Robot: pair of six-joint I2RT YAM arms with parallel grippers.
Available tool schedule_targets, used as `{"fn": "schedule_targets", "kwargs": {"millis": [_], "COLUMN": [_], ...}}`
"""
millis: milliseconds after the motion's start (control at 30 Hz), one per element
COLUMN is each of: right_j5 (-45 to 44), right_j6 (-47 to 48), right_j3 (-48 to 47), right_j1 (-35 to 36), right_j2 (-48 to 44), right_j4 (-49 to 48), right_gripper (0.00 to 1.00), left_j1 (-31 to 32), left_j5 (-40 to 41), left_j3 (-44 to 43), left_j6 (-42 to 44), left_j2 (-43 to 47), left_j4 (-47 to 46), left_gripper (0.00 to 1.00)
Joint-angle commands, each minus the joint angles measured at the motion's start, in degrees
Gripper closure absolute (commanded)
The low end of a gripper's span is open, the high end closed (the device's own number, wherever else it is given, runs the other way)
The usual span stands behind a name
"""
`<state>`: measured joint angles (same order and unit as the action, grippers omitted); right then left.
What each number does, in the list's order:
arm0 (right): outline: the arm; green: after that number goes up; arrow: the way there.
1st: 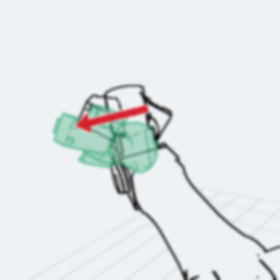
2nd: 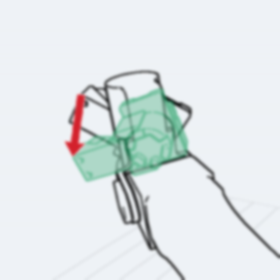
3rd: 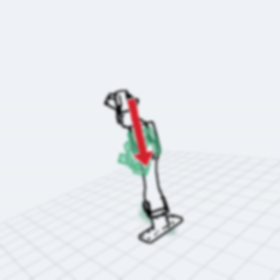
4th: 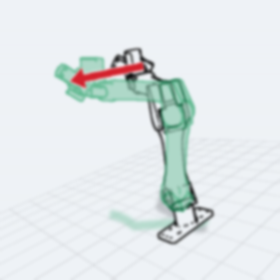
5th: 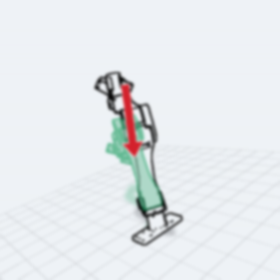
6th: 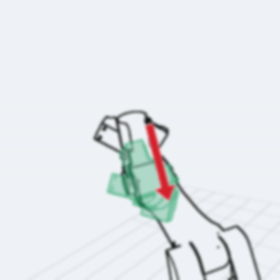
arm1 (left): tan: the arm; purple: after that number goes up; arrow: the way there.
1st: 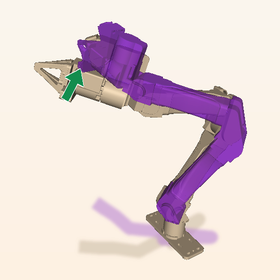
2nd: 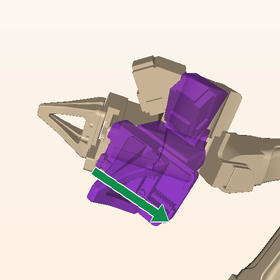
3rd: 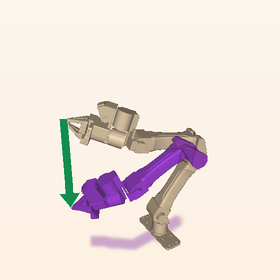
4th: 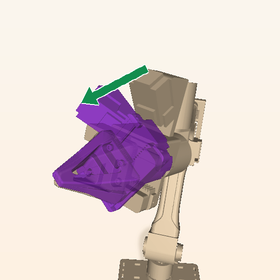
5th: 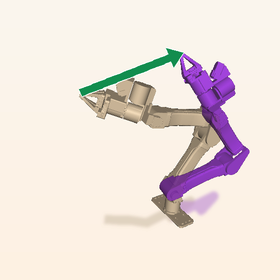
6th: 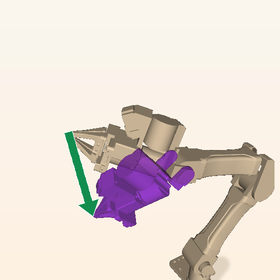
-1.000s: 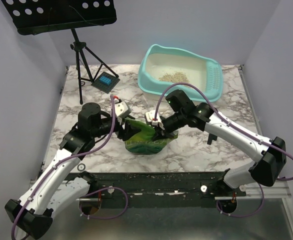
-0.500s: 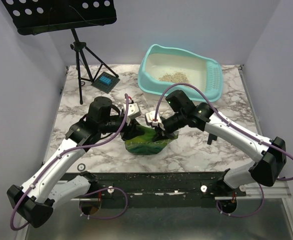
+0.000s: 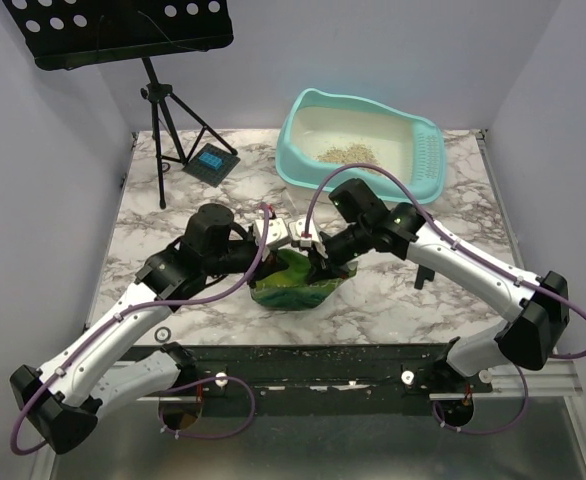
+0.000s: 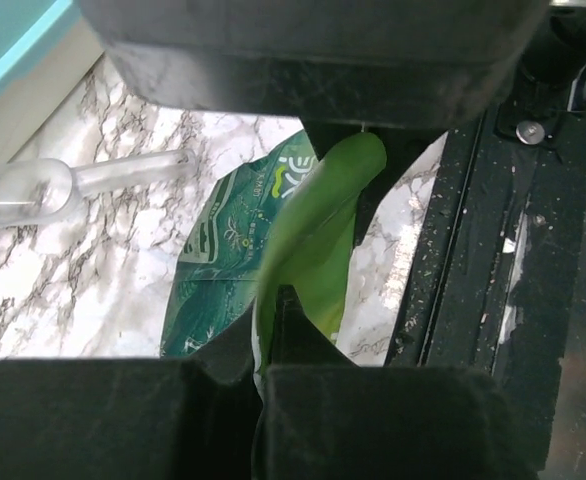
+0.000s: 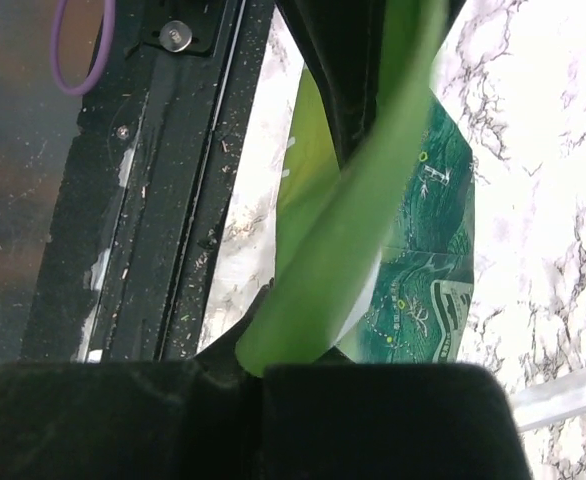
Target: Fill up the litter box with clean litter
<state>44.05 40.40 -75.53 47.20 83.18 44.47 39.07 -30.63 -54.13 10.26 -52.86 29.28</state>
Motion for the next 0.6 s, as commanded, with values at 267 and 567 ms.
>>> {"fn": "schedule_targets", "kwargs": {"millis": [267, 567], "right_j5": [-17.58, -27.63], "right_j6": [-12.01, -14.47], "right_j3": [-0.68, 4.33], "right_j1": [0.70, 0.70], "right_j2": [-7.49, -18.39], "right_j4": [-9.04, -9.05], "right_gripper": [0.39, 0.41], "left_j1": [3.82, 4.26], "left_j5": [14.80, 24.91], "left_j3": [3.94, 11.84], "left_j6": [-0.68, -4.37], "left_j2": [6.53, 16.29], "left_j4": [-0.71, -9.75], "left_gripper": [1.00, 1.00]}}
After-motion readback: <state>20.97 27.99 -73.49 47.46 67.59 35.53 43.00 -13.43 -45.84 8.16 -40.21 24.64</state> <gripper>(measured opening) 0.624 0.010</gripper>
